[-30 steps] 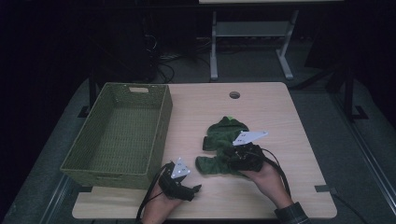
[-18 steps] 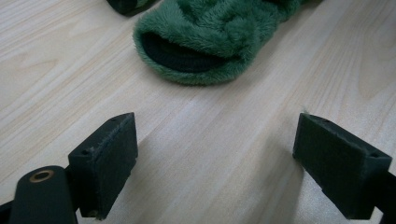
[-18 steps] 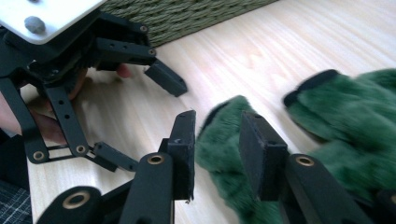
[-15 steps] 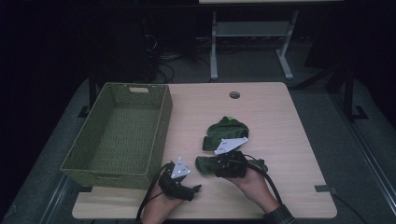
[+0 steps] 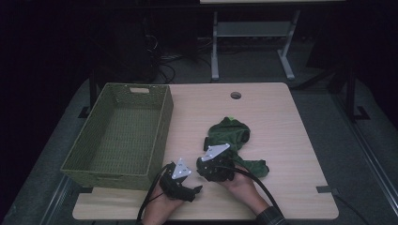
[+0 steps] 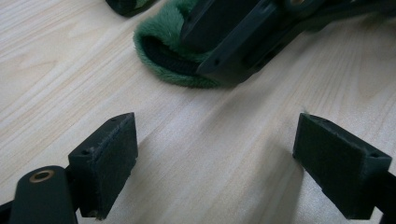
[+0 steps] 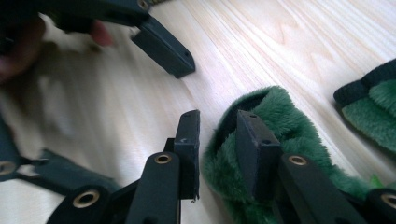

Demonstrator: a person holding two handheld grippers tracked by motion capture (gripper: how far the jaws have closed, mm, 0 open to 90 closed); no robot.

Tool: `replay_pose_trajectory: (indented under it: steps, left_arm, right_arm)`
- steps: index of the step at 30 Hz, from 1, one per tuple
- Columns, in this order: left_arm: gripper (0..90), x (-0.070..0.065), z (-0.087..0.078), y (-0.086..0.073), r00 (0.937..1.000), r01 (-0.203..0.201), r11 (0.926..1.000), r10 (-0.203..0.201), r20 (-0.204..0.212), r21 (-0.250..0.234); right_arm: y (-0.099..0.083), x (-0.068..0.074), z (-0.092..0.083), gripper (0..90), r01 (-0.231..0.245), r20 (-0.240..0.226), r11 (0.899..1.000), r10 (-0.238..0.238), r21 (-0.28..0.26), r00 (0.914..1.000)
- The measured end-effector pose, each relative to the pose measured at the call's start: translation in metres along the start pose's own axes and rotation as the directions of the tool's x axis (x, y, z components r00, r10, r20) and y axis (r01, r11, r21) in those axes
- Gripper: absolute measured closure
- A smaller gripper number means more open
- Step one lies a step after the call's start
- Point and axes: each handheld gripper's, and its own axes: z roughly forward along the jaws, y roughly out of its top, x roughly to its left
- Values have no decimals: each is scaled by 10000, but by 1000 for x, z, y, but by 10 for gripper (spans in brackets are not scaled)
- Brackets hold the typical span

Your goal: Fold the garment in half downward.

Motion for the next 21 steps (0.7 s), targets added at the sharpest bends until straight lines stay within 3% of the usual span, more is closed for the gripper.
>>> replay_pose_trajectory:
  steps: [3, 9, 10, 12, 14, 16, 21]
  left_arm:
    - [131, 0, 0, 0, 10000, 25, 10000, -25, 10, -23]
    - [131, 1, 0, 0, 9999, -124, 9999, 124, -12, 22]
    - [131, 1, 0, 0, 9999, -108, 9999, 108, -15, 23]
    - [131, 0, 0, 0, 10000, -42, 10000, 42, 9, 23]
    - [131, 0, 0, 0, 10000, -59, 10000, 59, 6, 20]
    - [131, 0, 0, 0, 10000, -44, 10000, 44, 14, 44]
    - [131, 0, 0, 0, 10000, 42, 10000, -42, 27, -48]
  right_arm:
    - [-2, 0, 6, 725, -38, 143, 10000, 38, 11, 9999]
    - [-4, 12, 9, 847, 618, 943, 9981, -619, 41, 9936]
    - [-4, 13, 9, 858, 600, 850, 9982, -602, 39, 9946]
    - [-5, 10, 6, 866, 103, 250, 9999, -103, 19, 9996]
    - [-8, 7, 1, 867, 0, -173, 10000, 1, 43, 9999]
    - [-11, 7, -6, 867, -322, -577, 9992, 307, -242, 9979]
    - [-14, 8, -22, 867, -495, -1205, 9968, 417, -630, 9918]
